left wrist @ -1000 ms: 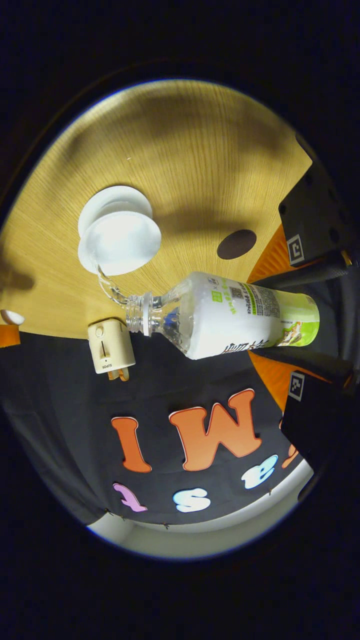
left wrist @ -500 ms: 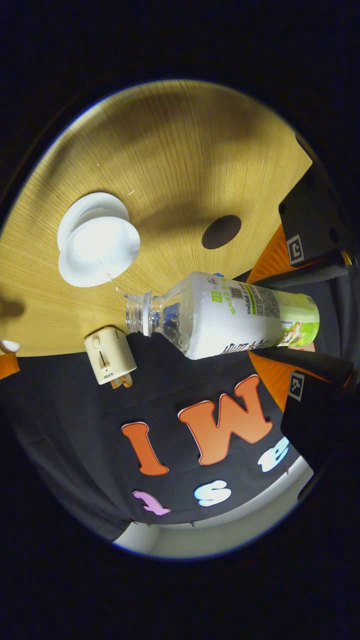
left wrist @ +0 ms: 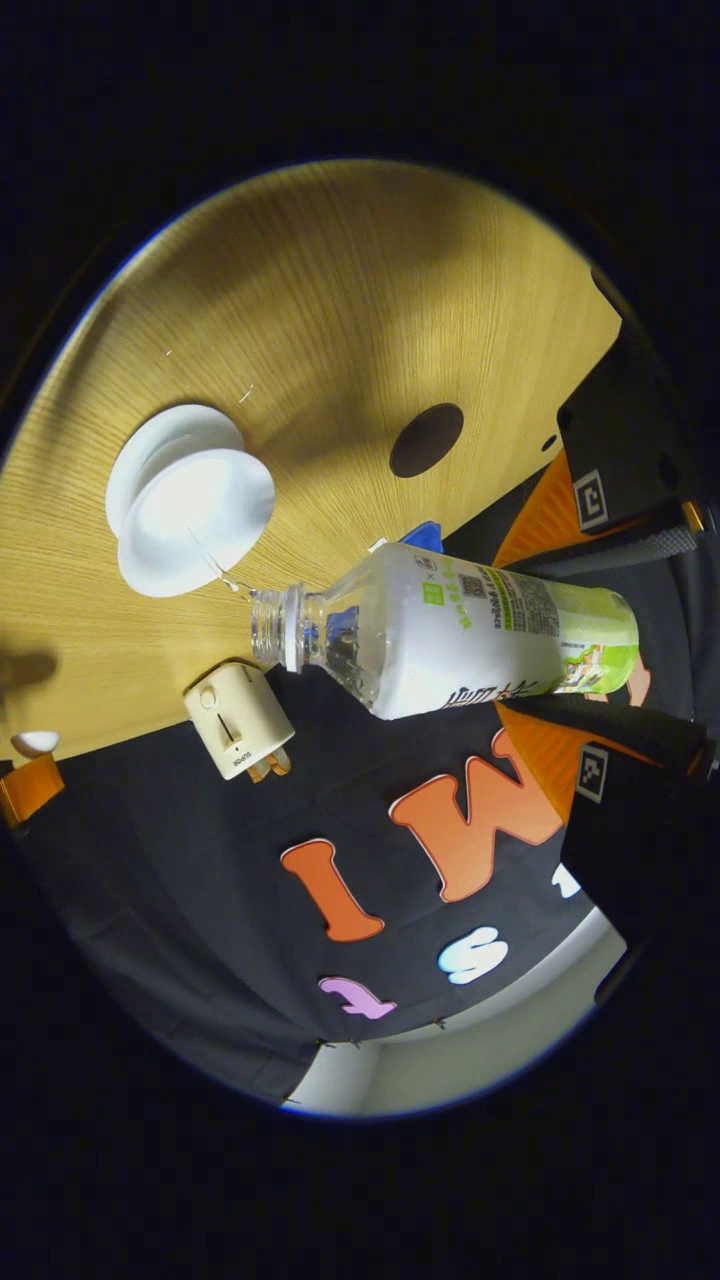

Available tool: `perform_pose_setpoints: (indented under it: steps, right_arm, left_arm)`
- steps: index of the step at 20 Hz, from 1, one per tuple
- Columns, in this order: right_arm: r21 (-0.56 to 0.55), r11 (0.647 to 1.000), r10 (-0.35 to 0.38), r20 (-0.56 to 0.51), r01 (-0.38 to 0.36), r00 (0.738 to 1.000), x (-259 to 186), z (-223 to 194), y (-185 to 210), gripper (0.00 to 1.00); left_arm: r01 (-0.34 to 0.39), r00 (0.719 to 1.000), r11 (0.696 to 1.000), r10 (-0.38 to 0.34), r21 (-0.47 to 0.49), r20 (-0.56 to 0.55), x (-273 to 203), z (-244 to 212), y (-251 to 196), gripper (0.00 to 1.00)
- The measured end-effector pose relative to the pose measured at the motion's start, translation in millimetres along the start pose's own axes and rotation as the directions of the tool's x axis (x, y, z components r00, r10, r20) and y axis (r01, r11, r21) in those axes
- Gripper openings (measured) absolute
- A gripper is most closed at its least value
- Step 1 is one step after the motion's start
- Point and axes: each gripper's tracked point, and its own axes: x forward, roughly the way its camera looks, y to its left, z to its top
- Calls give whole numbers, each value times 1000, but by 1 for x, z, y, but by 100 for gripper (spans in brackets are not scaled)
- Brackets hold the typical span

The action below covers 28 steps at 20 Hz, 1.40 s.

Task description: Open the teacup lid with one hand, grasp the water bottle and pour water into the teacup with the other hand; after pouring, place the water bottle on the coaster and then close the teacup lid.

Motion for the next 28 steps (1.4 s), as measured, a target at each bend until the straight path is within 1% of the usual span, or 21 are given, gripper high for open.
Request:
perform_pose_setpoints:
  steps: [3, 4, 5, 8, 9, 13, 14, 17, 18, 20, 21, 24, 25, 26, 27, 28]
  right_arm:
    - [-1, 1000, 4, -2, -4, 1000, 0, 0, 1, 18]
    - [-1, 1000, 5, -2, -5, 1000, 0, 0, 2, 18]
    - [-1, 1000, 6, -2, -6, 1000, 0, 0, 2, 18]
    - [-2, 1000, 8, -3, -8, 1000, 0, -1, 3, 18]
    - [-2, 1000, 7, -3, -7, 1000, 0, 0, 2, 18]
    - [-3, 1000, 4, -2, -4, 1000, -1, 0, 1, 18]
    - [-4, 1000, 4, -3, -4, 1000, -1, -1, 1, 18]
    - [-6, 1000, 7, -8, -7, 1000, -1, -2, 2, 18]
    - [-7, 1000, 10, -9, -10, 1000, 0, -2, 3, 18]
    - [-9, 1000, 13, -11, -13, 1000, 0, -3, 5, 18]
    - [-10, 1000, 15, -12, -15, 1000, 0, -3, 5, 18]
    - [-7, 1000, 18, -19, -18, 1000, 1, -6, 6, 18]
    - [-5, 1000, 17, -21, -17, 1000, 2, -6, 6, 18]
    - [-3, 1000, 17, -23, -17, 1000, 2, -7, 6, 18]
    - [-2, 1000, 18, -24, -18, 1000, 2, -7, 7, 18]
    - [-3, 1000, 19, -26, -19, 999, 3, -8, 8, 18]
  left_arm:
    - [-13, 1000, 999, 13, 34, 4, 0, 2, 3, 62]
    - [-17, 1000, 999, 17, 44, 7, 0, 2, 4, 63]
    - [-24, 1000, 998, 23, 58, 8, 0, 3, 5, 61]
    - [-46, 999, 994, 44, 101, 15, 1, 4, 10, 64]
    - [-47, 999, 993, 45, 106, 17, 1, 5, 11, 62]
    - [-54, 998, 989, 52, 139, 20, 1, 8, 13, 62]
    - [-55, 998, 988, 53, 146, 22, 1, 9, 13, 63]
    - [-56, 998, 986, 52, 156, 26, 5, 10, 14, 62]
    - [-53, 998, 986, 49, 156, 28, 4, 11, 12, 63]
    - [-44, 999, 988, 40, 150, 28, 5, 11, 10, 62]
    - [-37, 999, 990, 34, 139, 28, 6, 11, 8, 63]
    - [1, 999, 998, -3, 67, 32, 9, 11, -3, 65]
    - [16, 999, 999, -17, 41, 28, 10, 10, -7, 63]
    - [33, 999, 999, -33, 8, 26, 11, 9, -10, 63]
    - [44, 999, 999, -43, -30, 25, 12, 9, -14, 61]
    - [62, 998, 994, -59, -86, 29, 13, 9, -21, 63]
